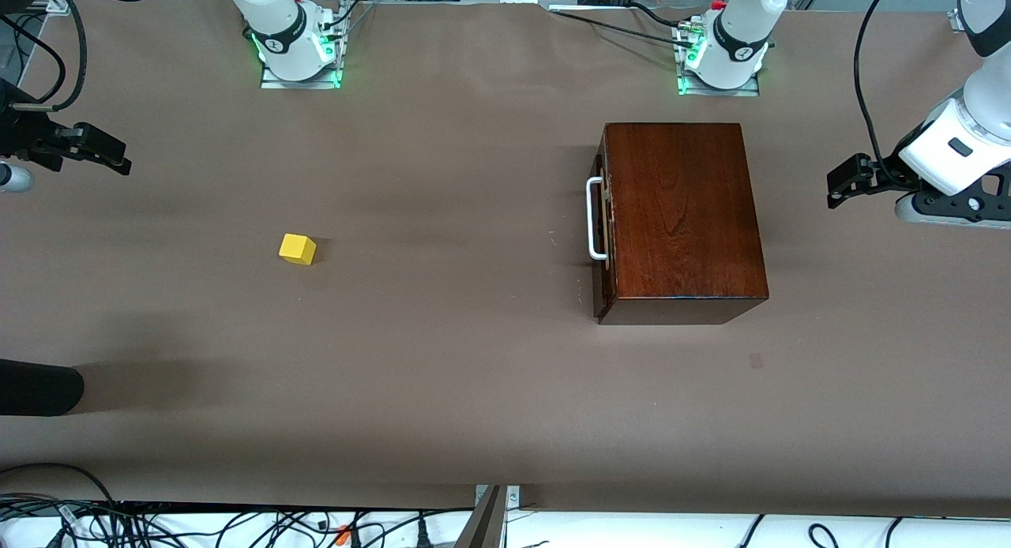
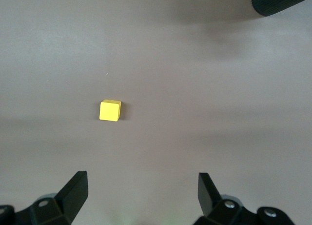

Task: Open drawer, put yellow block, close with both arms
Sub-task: 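Move the left gripper to the white handle of the wooden box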

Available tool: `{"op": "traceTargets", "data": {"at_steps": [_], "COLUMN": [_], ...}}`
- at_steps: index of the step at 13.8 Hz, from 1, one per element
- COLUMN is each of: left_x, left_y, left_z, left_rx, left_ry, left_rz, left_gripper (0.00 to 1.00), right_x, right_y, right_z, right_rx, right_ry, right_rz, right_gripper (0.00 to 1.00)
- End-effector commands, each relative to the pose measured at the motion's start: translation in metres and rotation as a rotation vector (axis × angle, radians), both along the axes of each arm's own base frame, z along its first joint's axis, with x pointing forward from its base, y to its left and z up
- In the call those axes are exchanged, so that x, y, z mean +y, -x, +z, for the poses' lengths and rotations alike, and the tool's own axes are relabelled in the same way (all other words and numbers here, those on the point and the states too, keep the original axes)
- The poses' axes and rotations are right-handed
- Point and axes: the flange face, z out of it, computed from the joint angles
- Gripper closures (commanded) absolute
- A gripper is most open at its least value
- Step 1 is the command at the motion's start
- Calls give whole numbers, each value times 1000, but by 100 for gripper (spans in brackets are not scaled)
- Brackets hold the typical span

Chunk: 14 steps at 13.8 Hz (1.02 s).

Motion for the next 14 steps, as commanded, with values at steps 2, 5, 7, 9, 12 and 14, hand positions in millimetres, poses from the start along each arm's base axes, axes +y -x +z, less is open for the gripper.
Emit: {"op": "traceTargets", "data": {"at_steps": [2,5,7,9,12,14], "left_x": [-2,-2,-6,-6,-12,-33], "left_y": [-2,-2,-2,-1,1,4], "left_z": [4,4,3,-8,-8,-8], "left_rx": [17,19,20,66,94,120], "left_ry": [11,12,9,6,6,5], "left_rz": [-5,-1,-5,-3,-8,-46], "left_gripper": [0,0,0,0,0,0], "right_x": [-2,-2,-2,-2,-2,-2], "right_y": [4,3,3,3,3,3], "right_z": [9,8,8,8,8,8], "right_rx": [-10,-8,-8,-8,-8,-8], "right_ry": [-13,-13,-13,-13,-12,-13], "right_rz": [-18,-20,-21,-21,-23,-21], "right_gripper": [0,0,0,0,0,0]}}
